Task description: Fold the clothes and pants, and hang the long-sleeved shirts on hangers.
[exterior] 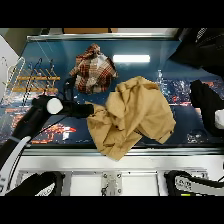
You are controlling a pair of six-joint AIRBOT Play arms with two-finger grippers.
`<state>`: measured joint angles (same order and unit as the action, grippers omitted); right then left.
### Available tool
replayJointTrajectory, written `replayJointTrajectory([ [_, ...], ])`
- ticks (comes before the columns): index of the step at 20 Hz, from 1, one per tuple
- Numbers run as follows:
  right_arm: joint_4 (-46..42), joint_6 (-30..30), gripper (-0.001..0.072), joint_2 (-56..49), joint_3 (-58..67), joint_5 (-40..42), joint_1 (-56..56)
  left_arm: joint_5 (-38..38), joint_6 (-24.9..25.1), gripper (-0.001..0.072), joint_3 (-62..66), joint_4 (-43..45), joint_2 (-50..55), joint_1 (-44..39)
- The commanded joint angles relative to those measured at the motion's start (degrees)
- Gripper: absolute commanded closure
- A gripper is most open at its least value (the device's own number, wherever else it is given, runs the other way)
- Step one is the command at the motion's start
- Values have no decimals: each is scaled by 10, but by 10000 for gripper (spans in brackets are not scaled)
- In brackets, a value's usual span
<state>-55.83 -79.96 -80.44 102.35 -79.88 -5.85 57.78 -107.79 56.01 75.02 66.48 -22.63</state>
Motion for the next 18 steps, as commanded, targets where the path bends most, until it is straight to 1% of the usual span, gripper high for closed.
replayJointTrajectory([
  [1,-53,11,55,-11,-64,-16,104,-6,10,692,-10,1,61,0],
  [3,-115,11,54,-11,-114,-3,189,-2,16,692,-9,4,64,0],
  [4,-133,11,54,-12,-143,16,233,-1,19,693,-10,4,64,1],
  [8,-141,6,54,-35,-235,125,370,7,20,693,-10,5,64,1],
  [11,-143,5,54,-84,-237,163,422,7,20,692,-10,5,64,1],
  [13,-143,3,54,-109,-237,176,430,8,20,692,-10,5,64,1],
  [15,-162,-15,60,-121,-237,177,426,12,21,692,-10,5,64,1],
  [16,-180,-22,252,-121,-236,178,425,17,25,692,-10,5,64,1],
  [17,-193,-21,590,-118,-236,178,422,18,26,692,-9,5,61,3],
  [18,-203,-24,696,-112,-233,177,416,17,28,692,-9,5,49,11],
])
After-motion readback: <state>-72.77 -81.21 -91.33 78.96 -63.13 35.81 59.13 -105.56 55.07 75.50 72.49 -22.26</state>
